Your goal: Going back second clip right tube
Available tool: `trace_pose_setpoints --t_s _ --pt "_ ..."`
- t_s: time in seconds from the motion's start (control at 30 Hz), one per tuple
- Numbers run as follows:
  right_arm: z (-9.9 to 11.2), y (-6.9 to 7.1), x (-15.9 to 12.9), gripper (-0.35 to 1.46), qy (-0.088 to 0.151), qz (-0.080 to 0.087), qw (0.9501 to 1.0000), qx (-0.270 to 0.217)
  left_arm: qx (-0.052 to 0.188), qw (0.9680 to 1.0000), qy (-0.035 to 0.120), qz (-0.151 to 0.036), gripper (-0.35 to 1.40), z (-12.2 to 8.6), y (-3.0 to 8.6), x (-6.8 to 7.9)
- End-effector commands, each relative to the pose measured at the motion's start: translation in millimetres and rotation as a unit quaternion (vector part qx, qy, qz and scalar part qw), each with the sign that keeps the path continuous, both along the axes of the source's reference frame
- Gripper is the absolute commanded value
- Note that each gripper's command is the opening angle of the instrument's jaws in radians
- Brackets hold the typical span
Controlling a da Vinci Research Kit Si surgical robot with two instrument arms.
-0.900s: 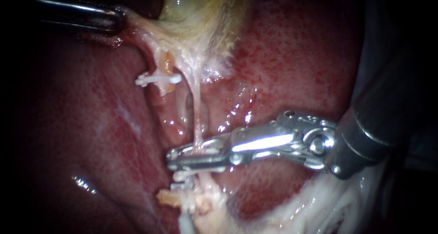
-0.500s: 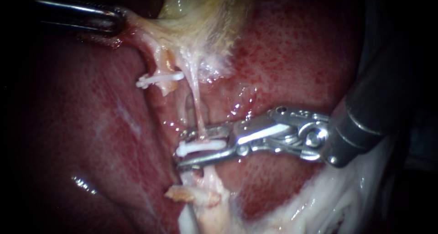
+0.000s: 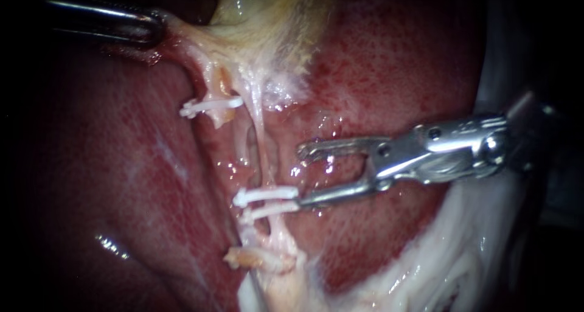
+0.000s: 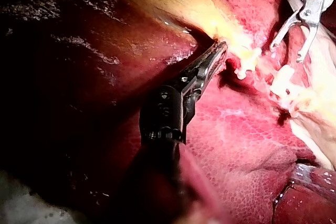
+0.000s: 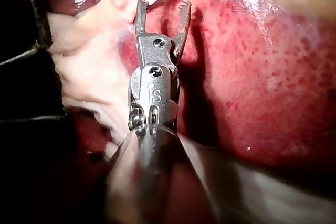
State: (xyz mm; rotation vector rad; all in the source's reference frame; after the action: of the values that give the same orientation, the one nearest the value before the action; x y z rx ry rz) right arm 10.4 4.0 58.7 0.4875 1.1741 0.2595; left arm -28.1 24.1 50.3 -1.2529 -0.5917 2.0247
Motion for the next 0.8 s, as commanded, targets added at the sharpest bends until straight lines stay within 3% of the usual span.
trace_pose_setpoints --t_s 0.03,0.2,0.4,0.6,0.8 --pt "-0.5 0.2 -0.7 0.50 -0.004 -0.005 0.9999 -0.012 0.000 1.0000 0.000 0.000 -0.35 -0.1 0.0 0.0" --pt "-2.4 0.6 -3.7 0.50 -0.021 -0.014 0.9983 -0.053 0.000 1.0000 0.000 0.000 -0.35 0.0 0.1 0.0" --pt "-3.1 0.1 -5.7 0.50 -0.027 -0.014 0.9979 -0.058 -0.002 1.0000 0.001 -0.001 -0.35 0.8 -0.2 -0.3" --pt "-3.1 0.0 -5.8 0.50 -0.026 -0.014 0.9979 -0.058 -0.008 1.0000 0.002 -0.002 -0.35 3.3 -1.2 -1.2" --pt "-3.1 0.0 -5.8 0.50 -0.026 -0.014 0.9979 -0.058 -0.003 0.9999 0.002 0.010 -0.35 6.0 -2.5 -3.0"
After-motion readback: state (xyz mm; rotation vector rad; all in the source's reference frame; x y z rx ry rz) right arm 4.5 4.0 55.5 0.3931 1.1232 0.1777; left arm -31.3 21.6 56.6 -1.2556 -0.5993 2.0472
